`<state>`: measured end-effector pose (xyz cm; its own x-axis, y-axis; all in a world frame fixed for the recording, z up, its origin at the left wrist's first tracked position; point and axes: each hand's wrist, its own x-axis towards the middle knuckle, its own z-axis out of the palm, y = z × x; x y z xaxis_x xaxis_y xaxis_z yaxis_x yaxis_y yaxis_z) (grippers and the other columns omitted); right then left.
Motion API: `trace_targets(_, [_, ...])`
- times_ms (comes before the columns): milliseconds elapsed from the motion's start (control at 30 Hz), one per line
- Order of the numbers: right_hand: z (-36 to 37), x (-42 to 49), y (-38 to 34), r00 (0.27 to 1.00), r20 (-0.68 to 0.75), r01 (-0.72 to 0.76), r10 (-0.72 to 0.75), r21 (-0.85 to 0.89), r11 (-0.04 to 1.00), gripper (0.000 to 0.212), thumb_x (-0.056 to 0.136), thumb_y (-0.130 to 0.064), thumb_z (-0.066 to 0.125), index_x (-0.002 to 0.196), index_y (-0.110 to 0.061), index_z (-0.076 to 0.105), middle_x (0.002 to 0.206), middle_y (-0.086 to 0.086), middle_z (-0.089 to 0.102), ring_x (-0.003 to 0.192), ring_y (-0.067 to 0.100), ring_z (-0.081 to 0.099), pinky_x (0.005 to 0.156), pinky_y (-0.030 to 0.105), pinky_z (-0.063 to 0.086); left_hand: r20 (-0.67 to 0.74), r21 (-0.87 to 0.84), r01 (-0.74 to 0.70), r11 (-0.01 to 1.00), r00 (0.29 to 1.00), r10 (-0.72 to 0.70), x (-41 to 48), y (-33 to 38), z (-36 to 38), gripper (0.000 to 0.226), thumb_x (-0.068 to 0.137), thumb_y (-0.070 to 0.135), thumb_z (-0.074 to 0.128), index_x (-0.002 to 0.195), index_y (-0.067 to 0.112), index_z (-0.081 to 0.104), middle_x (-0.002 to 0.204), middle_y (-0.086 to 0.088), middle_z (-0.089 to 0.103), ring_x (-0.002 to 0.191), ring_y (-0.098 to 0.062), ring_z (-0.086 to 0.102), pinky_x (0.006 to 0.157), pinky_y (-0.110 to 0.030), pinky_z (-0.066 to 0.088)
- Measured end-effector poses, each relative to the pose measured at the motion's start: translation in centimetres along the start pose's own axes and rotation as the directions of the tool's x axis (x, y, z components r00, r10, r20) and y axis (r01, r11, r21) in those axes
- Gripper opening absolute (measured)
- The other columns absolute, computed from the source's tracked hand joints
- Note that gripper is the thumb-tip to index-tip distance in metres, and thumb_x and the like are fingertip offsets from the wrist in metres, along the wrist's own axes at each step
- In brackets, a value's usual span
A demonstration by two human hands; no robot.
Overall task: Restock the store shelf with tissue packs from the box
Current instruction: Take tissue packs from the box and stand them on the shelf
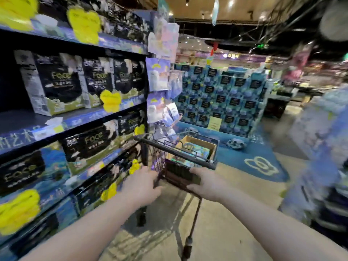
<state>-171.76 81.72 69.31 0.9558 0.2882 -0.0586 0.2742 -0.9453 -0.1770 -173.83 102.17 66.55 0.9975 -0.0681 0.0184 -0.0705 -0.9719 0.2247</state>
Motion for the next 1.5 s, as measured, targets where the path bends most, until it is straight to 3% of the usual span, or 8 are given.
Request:
trace_targets(200, [-0.2, -6.2, 10.9, 0.981, -0.020, -0.188, 0.191, 0.084, 0.979, 0.050, 0.087, -0.043, 0.057, 0.133, -0.026, 0.047, 0.139, 0.002, 0.051, 0.129, 0.025, 0.046, 0.106, 0.043, 0.039, 0.093, 0.013, -0.171, 0.985, 0.981, 0.169, 1.3, 12.1, 3.6, 0.048, 0.087, 0.051, 0.050, 0.125, 0.022, 0.054, 0.124, -0.003, 0.050, 0.120, -0.026, 0.049, 0.097, -0.040, 0.045])
trace_targets(433, [1.2, -9.8, 19.3, 0.935, -0.029, -0.349, 0.353, 0.099, 0.932, 0.057, 0.089, -0.047, 0.053, 0.141, -0.028, 0.038, 0.146, -0.004, 0.044, 0.133, 0.021, 0.041, 0.106, 0.036, 0.036, 0.189, 0.009, -0.328, 0.945, 0.928, 0.321, 4.3, 20.7, 7.3, 0.054, 0.087, 0.054, 0.050, 0.131, 0.024, 0.049, 0.128, 0.000, 0.049, 0.120, -0.023, 0.049, 0.096, -0.038, 0.046])
trace_targets(833, [1.2, -3.1, 32.8, 0.843, 0.044, -0.537, 0.536, 0.104, 0.837, 0.059, 0.087, -0.046, 0.055, 0.141, -0.029, 0.038, 0.143, -0.003, 0.048, 0.130, 0.023, 0.045, 0.103, 0.036, 0.040, 0.290, -0.006, -0.485, 0.875, 0.836, 0.465, 18.6, 30.7, 14.2, 0.057, 0.086, 0.058, 0.048, 0.133, 0.025, 0.048, 0.132, 0.000, 0.050, 0.124, -0.023, 0.048, 0.101, -0.039, 0.042])
trace_targets(1200, [0.8, 9.5, 41.8, 0.817, 0.152, -0.576, 0.557, 0.145, 0.805, 0.060, 0.089, -0.045, 0.054, 0.144, -0.028, 0.035, 0.146, -0.003, 0.044, 0.133, 0.022, 0.043, 0.106, 0.037, 0.038, 0.385, -0.032, -0.466, 0.884, 0.811, 0.441, 33.9, 33.0, 17.4, 0.058, 0.088, 0.056, 0.047, 0.135, 0.023, 0.045, 0.135, -0.002, 0.047, 0.127, -0.023, 0.045, 0.103, -0.038, 0.041])
trace_targets(1500, [1.7, 21.6, 50.5, 0.868, 0.245, -0.475, 0.432, 0.153, 0.867, 0.060, 0.089, -0.049, 0.052, 0.143, -0.031, 0.034, 0.146, -0.002, 0.044, 0.132, 0.020, 0.043, 0.105, 0.036, 0.040, 0.389, 0.008, -0.276, 0.961, 0.886, 0.252, 44.7, 33.9, 20.8, 0.055, 0.085, 0.056, 0.050, 0.131, 0.024, 0.049, 0.128, -0.002, 0.051, 0.121, -0.023, 0.050, 0.098, -0.038, 0.045])
